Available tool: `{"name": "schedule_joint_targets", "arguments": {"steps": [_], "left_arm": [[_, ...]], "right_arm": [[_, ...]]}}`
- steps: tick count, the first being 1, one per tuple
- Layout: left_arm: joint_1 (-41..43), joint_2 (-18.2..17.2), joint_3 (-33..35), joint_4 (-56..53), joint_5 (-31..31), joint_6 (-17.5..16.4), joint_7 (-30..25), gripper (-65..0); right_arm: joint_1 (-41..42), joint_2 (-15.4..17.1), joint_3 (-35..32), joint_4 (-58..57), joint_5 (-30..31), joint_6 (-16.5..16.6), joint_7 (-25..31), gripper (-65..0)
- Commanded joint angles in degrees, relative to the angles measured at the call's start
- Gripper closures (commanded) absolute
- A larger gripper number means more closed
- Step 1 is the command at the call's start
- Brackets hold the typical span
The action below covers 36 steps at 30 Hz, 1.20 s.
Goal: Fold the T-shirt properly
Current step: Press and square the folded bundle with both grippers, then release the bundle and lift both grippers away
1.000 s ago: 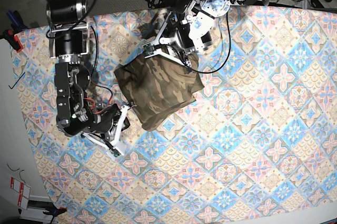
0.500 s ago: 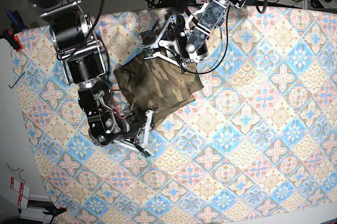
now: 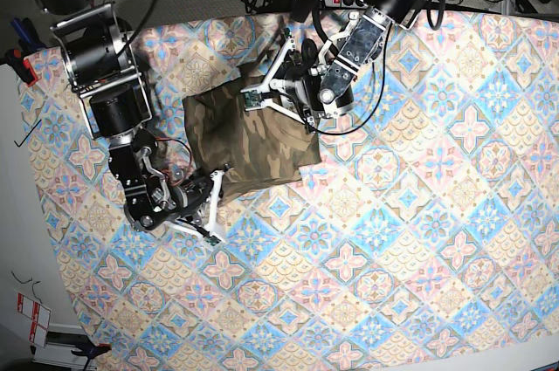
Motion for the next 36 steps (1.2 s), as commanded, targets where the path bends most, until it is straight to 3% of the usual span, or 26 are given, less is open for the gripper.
{"name": "schedule_joint_targets", "arguments": {"steps": [1,9,23,30,36], "left_arm": [[-0.8,-1.6,-0.8,-0.1,5.5,1.7,3.8,0.0],[-2.3,-2.0,-9.3,-0.1,5.5,1.7,3.8,0.0],[-8.4,-0.3,-10.5,-0.2,5.5,1.7,3.8,0.0],[-10.5,1.9,-10.5,-0.3,5.5,1.7,3.3,0.0],[-13.0,4.3,-10.5,-0.3,5.5,1.7,3.3,0.0]], "right_arm": [[0.7,1.3,0.3,0.9,0.1,-0.2,0.0,-3.7],[-4.9,4.7,0.2,3.6,0.1,-0.2,-0.3,-3.7],[-19.0,5.0,0.3,26.8,0.1,-0.2,-10.4,-3.7],[-23.3,2.4,0.0,29.5,0.3,-0.2,-10.7,-3.7],[-23.9,-0.2,-6.5,29.5,0.3,-0.2,-10.7,-3.7]]}}
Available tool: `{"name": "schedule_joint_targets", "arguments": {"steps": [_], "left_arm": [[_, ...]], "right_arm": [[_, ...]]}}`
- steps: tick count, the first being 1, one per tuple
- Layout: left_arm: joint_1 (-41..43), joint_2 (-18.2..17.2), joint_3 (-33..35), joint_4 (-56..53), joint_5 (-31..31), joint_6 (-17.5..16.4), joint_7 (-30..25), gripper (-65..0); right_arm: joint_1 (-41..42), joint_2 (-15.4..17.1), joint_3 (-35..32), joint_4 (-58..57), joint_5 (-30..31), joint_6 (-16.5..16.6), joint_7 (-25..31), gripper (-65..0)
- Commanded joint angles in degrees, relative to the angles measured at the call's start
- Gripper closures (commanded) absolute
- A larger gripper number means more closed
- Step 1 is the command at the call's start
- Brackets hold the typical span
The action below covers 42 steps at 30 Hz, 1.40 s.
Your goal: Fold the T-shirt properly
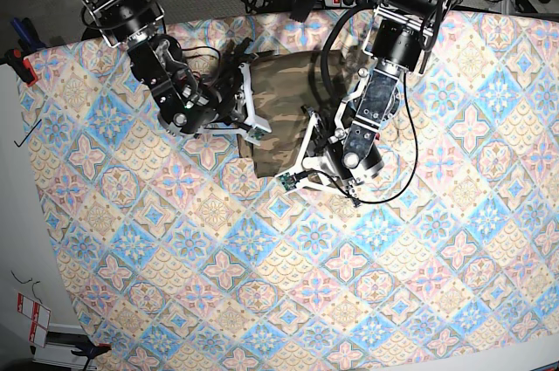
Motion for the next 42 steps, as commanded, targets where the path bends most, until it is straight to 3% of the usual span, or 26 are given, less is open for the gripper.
{"name": "schedule_joint_targets", "arguments": {"steps": [1,5,13,17,20,24,28,34,42], "left_arm": [[-1.9,1.3,-0.1,0.8,0.0,0.3,-0.4,0.0],[-2.5,2.0,-0.1,0.8,0.0,0.3,-0.4,0.0],[-2.9,2.0,-0.3,1.1,-0.2,0.3,-0.1,0.0],[-4.6,1.5,-1.2,1.2,-0.2,0.3,0.1,0.0],[-4.2,1.5,-5.9,5.7,2.0,0.3,0.1,0.0],[-1.2,2.0,-10.2,16.2,9.6,0.3,1.2,0.0],[4.7,2.0,-10.4,24.2,17.3,0.3,0.3,0.0],[16.7,2.4,-18.8,30.8,21.7,0.3,-11.8,0.0],[29.9,7.3,-32.5,32.8,21.7,0.3,-31.7,0.0]], "right_arm": [[0.8,-0.8,-0.4,1.1,0.4,0.2,0.9,-3.7],[0.8,-2.5,-0.1,1.2,0.4,0.1,0.8,-3.7],[1.2,-2.5,1.9,1.2,0.4,0.1,0.8,-3.7],[1.2,-2.5,11.7,1.9,0.4,0.1,-1.7,-3.6],[1.0,-2.5,19.6,7.9,0.4,0.1,-4.6,-3.6],[1.2,-2.2,29.1,16.0,0.4,0.1,-10.3,-3.6],[-0.3,-2.3,38.5,21.2,0.4,0.1,-11.6,-3.6],[-7.1,-2.5,48.7,25.1,0.3,0.1,-11.6,-3.5],[-17.2,-3.6,53.4,27.5,0.3,0.1,-7.4,-3.5]]}}
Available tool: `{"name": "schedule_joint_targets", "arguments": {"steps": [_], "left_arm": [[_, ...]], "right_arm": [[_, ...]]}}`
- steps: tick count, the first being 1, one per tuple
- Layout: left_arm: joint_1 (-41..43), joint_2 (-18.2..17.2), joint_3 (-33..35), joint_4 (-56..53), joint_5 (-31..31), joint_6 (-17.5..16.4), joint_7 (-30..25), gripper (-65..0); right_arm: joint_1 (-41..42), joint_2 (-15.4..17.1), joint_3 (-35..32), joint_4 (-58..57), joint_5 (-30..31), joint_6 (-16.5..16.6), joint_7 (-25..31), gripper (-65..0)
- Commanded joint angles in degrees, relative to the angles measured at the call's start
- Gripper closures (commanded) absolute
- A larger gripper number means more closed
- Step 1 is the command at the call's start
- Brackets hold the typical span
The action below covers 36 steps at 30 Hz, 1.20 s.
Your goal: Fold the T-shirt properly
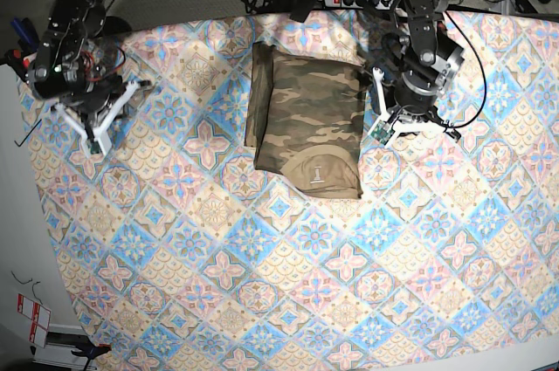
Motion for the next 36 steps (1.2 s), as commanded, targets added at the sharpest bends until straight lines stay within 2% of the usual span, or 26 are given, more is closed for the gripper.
{"name": "schedule_joint_targets", "arguments": {"steps": [1,6,8,12,18,24,31,36], "left_arm": [[1.3,0.3,-1.0,1.4,-0.3,0.6,-2.9,0.0],[7.3,3.2,-5.8,1.6,-0.4,0.6,-13.4,0.0],[9.1,3.2,-8.6,1.6,-0.6,0.6,-18.5,0.0],[12.5,3.2,-13.6,1.6,-5.3,0.6,-27.6,0.0],[14.8,3.2,-20.4,1.4,-13.1,0.6,-33.8,0.0],[15.7,3.2,-27.0,-0.8,-22.4,0.6,-41.5,0.0],[19.0,3.2,-27.4,-9.6,-22.1,0.6,-51.0,0.0],[20.5,3.2,-27.5,-15.6,-21.7,0.6,-56.6,0.0]], "right_arm": [[-0.5,-0.5,0.5,1.0,0.8,0.1,1.8,-3.5],[-6.7,-1.9,2.0,1.4,0.8,0.1,5.9,-3.5],[-8.6,-1.9,1.9,1.4,0.8,0.1,7.5,-3.5],[-13.3,-2.6,1.9,1.8,0.9,0.1,11.7,-3.5],[-19.5,-3.0,1.9,2.3,0.8,0.1,18.1,-3.5],[-27.1,-3.1,1.5,2.3,0.8,0.1,30.7,-3.5],[-34.7,-3.6,1.5,1.9,0.8,0.1,41.0,-3.5],[-37.8,-4.0,1.4,1.7,0.8,0.1,44.8,-3.5]]}}
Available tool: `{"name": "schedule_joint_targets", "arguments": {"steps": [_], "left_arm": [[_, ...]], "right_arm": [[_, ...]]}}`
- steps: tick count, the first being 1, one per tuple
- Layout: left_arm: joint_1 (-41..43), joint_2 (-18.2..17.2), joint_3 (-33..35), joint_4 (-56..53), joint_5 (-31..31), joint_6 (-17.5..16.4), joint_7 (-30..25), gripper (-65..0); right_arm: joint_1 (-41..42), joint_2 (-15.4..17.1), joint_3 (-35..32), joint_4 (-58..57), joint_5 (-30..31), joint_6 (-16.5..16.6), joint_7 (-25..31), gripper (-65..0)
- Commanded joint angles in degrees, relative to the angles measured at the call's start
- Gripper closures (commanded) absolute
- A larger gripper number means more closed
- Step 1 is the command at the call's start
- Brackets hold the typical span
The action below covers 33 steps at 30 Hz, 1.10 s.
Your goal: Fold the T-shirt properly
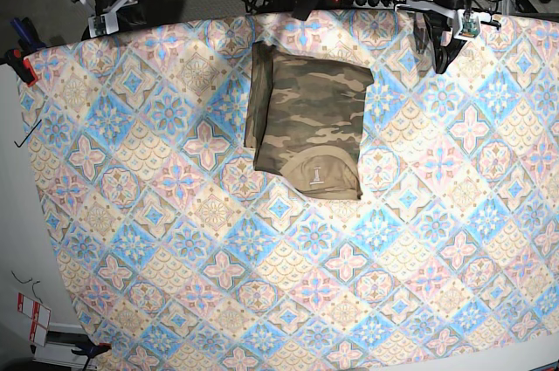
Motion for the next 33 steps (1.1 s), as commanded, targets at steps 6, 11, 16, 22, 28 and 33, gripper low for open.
{"name": "schedule_joint_targets", "arguments": {"steps": [6,11,16,22,28,33], "left_arm": [[2.9,0.1,-0.3,-1.9,1.2,0.2,-2.5,0.0],[4.7,0.1,0.1,-3.2,1.2,0.2,-2.5,0.0],[5.8,0.1,0.1,-6.2,2.4,0.2,-2.5,0.0],[5.9,0.1,0.1,-12.5,8.1,0.2,-3.0,0.0],[5.7,0.1,-0.4,-21.8,14.3,0.2,-10.6,0.0],[5.4,0.1,-0.4,-26.2,18.0,0.2,-11.1,0.0]], "right_arm": [[-2.8,-0.4,0.2,-0.1,0.4,0.2,1.6,-3.5],[-2.8,-4.3,0.2,-2.3,-6.7,0.2,1.9,-3.5],[-2.5,-8.9,0.2,-8.4,-16.2,0.4,8.1,-3.5],[-2.4,-9.6,0.2,-16.9,-16.7,0.5,12.8,-3.5],[-1.2,-9.5,0.2,-26.7,-16.8,0.5,17.8,-3.5],[3.0,-9.3,0.2,-36.1,-17.0,1.0,20.4,-3.5]]}}
